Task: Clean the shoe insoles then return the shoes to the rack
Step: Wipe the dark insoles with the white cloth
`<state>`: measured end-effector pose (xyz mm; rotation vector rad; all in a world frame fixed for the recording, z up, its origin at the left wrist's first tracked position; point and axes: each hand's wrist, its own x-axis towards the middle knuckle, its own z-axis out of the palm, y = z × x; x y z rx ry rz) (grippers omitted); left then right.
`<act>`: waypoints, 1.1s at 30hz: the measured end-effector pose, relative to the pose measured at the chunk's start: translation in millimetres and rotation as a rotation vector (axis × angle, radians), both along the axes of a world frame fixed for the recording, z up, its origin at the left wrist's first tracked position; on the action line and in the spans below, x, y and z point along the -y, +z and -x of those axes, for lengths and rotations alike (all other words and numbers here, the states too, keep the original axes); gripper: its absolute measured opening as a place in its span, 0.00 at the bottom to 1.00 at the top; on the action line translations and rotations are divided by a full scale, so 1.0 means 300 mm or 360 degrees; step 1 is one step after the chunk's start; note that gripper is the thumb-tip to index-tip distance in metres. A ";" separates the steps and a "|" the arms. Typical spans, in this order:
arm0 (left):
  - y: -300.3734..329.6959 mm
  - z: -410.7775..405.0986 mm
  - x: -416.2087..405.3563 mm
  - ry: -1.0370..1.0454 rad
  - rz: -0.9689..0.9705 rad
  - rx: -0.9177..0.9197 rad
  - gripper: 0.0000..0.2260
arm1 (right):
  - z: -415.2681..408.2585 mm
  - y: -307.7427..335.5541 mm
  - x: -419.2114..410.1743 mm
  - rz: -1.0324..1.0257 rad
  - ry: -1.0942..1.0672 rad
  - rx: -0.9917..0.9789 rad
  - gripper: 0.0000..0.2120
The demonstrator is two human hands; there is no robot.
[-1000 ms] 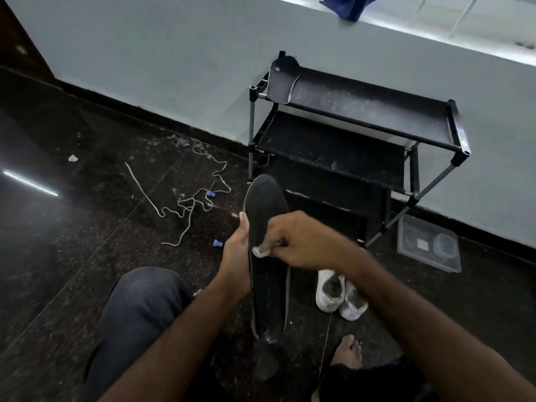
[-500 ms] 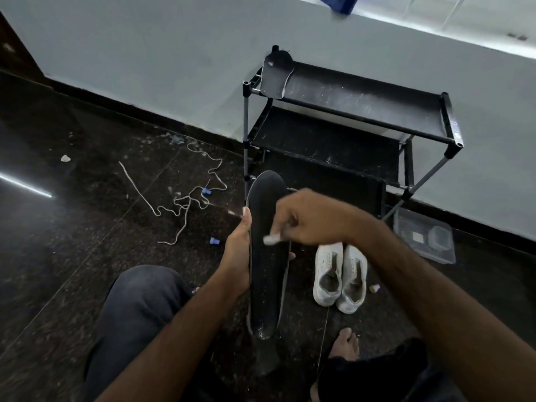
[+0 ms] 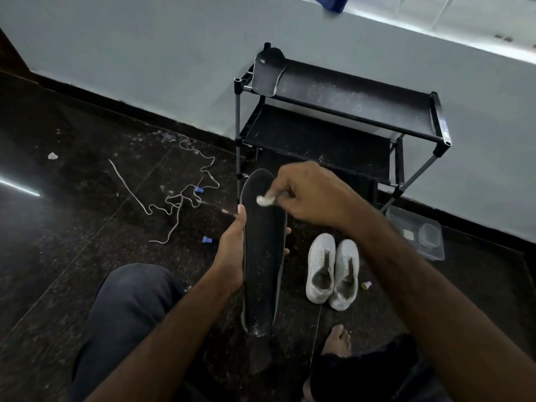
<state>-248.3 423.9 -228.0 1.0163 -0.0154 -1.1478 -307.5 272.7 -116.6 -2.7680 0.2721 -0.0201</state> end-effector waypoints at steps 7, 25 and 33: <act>-0.017 0.006 -0.011 -0.0048 -0.0064 0.0067 0.29 | 0.056 -0.110 -0.071 -0.0012 0.0206 -0.0700 0.10; -0.013 -0.004 -0.006 -0.0007 0.0005 0.0069 0.33 | 0.032 -0.047 0.017 -0.0327 -0.0183 0.0109 0.09; 0.002 -0.004 -0.024 -0.0013 0.0103 -0.0019 0.27 | 0.044 -0.165 -0.095 -0.0396 0.0100 -0.0087 0.10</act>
